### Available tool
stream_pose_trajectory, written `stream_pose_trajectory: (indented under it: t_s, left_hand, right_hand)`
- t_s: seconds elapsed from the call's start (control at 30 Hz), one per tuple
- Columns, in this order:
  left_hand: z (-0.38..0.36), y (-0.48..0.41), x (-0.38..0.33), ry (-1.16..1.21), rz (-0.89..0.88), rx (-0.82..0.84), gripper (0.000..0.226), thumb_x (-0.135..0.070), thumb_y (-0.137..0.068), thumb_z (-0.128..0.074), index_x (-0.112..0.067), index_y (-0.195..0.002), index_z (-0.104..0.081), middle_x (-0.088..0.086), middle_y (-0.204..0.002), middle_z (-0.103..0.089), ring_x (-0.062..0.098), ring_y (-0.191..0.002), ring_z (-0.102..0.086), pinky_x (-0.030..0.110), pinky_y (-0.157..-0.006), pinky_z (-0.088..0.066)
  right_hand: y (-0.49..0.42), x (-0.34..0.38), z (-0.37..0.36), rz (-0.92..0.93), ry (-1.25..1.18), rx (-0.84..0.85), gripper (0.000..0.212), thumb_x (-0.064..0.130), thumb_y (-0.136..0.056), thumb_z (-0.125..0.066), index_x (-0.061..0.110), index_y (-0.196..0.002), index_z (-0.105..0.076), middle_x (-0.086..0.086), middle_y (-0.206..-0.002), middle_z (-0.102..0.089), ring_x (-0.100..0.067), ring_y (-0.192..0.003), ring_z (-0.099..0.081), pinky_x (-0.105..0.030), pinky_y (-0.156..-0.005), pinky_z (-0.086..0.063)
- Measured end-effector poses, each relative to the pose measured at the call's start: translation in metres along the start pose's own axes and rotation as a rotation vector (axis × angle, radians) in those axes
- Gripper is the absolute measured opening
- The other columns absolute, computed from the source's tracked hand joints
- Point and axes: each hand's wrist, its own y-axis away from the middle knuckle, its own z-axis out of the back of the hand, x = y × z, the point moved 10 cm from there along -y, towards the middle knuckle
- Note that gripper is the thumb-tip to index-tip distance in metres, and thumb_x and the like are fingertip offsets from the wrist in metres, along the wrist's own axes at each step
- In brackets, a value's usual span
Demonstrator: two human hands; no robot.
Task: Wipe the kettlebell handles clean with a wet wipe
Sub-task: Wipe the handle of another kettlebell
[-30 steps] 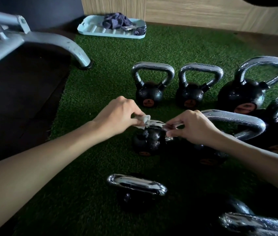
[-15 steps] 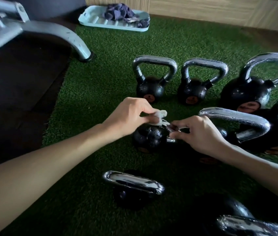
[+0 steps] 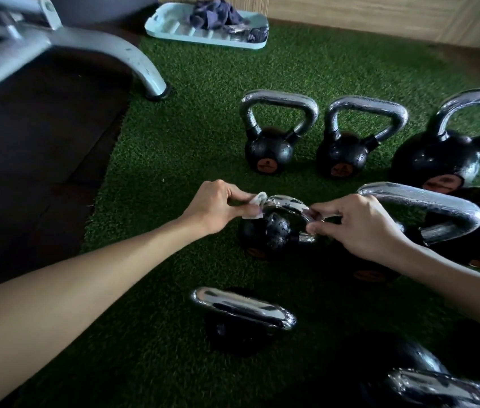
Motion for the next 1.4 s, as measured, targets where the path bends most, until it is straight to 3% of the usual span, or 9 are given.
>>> stream_pose_trajectory:
  t_s: [0.37,0.47,0.57,0.7,0.87,1.07,1.2,1.3,1.4]
  left_hand:
    - [0.012,0.010,0.010,-0.094,0.058,-0.032,0.035,-0.045,-0.078,-0.081,-0.027,-0.107,-0.079,-0.014,-0.105,-0.076,-0.007,-0.079,-0.068,0.022,-0.081,-0.056]
    - [0.051,0.022,0.021,0.017,0.172,-0.153,0.036,-0.053,-0.074,-0.081,-0.033,-0.104,-0.079,-0.026,-0.105,-0.072,-0.011,-0.090,-0.066,0.013,-0.077,-0.049]
    - [0.083,0.036,0.028,0.163,0.274,-0.219,0.034,-0.054,-0.072,-0.081,-0.036,-0.101,-0.079,-0.023,-0.102,-0.075,-0.012,-0.094,-0.063,0.011,-0.079,-0.042]
    - [0.092,0.049,0.025,0.395,0.352,-0.306,0.028,-0.037,-0.075,-0.086,-0.028,-0.101,-0.079,-0.021,-0.092,-0.077,-0.014,-0.085,-0.067,-0.001,-0.068,-0.043]
    - [0.063,0.043,0.002,0.571,0.416,-0.272,0.030,-0.027,-0.071,-0.089,-0.019,-0.097,-0.077,-0.007,-0.085,-0.079,-0.008,-0.070,-0.068,0.006,-0.064,-0.044]
    - [0.050,0.029,-0.025,0.562,0.381,-0.241,0.027,-0.028,-0.078,-0.084,-0.015,-0.101,-0.079,-0.013,-0.075,-0.074,-0.012,-0.053,-0.058,0.002,-0.050,-0.037]
    - [0.032,0.029,-0.036,0.605,0.394,-0.139,0.038,-0.042,-0.072,-0.081,-0.022,-0.104,-0.080,-0.009,-0.093,-0.078,-0.009,-0.057,-0.057,0.012,-0.067,-0.039]
    - [0.028,0.021,-0.045,0.463,0.337,-0.002,0.038,-0.055,-0.069,-0.076,-0.039,-0.103,-0.079,-0.011,-0.106,-0.078,-0.005,-0.079,-0.061,0.025,-0.103,-0.044]
    - [0.042,0.002,-0.066,-0.229,0.120,0.091,0.046,-0.068,-0.077,-0.071,-0.047,-0.118,-0.071,-0.013,-0.105,-0.074,-0.011,-0.080,-0.061,0.031,-0.089,-0.053]
  right_hand:
    - [-0.011,0.029,0.000,0.102,0.112,0.016,0.043,0.036,-0.086,-0.079,0.020,-0.126,-0.072,0.005,-0.099,-0.078,0.019,-0.059,-0.045,0.003,-0.060,-0.035]
    - [-0.032,0.058,-0.007,0.210,0.219,0.116,0.046,0.044,-0.088,-0.075,0.025,-0.130,-0.070,-0.003,-0.116,-0.076,0.014,-0.069,-0.056,-0.003,-0.062,-0.038]
    - [-0.054,0.096,-0.025,0.322,0.354,0.216,0.038,0.054,-0.090,-0.068,0.037,-0.124,-0.071,0.005,-0.116,-0.074,-0.017,-0.102,-0.068,-0.034,-0.083,-0.055]
    - [-0.069,0.126,-0.036,0.363,0.495,0.259,0.035,0.055,-0.089,-0.069,0.036,-0.118,-0.073,0.005,-0.107,-0.072,-0.021,-0.099,-0.065,-0.037,-0.078,-0.053]
    - [-0.069,0.101,-0.030,0.219,0.296,0.258,0.044,0.058,-0.078,-0.079,0.041,-0.118,-0.074,0.013,-0.094,-0.065,-0.015,-0.091,-0.064,-0.032,-0.071,-0.049]
    - [-0.055,0.087,0.002,0.162,-0.270,0.118,0.062,0.046,-0.069,-0.090,0.035,-0.127,-0.071,0.015,-0.104,-0.078,0.006,-0.103,-0.069,-0.022,-0.097,-0.054]
    - [-0.048,0.084,0.009,0.097,-0.543,0.114,0.050,0.037,-0.070,-0.090,0.027,-0.117,-0.077,0.010,-0.101,-0.079,-0.002,-0.100,-0.073,-0.032,-0.099,-0.056]
    - [-0.045,0.066,0.017,0.032,-0.543,-0.024,0.033,0.037,-0.067,-0.091,0.031,-0.099,-0.082,0.013,-0.090,-0.079,-0.006,-0.092,-0.075,-0.037,-0.094,-0.059]
    - [-0.037,0.029,0.028,-0.126,-0.592,-0.191,0.028,0.036,-0.070,-0.092,0.029,-0.096,-0.082,0.011,-0.087,-0.079,-0.002,-0.087,-0.074,-0.025,-0.083,-0.059]
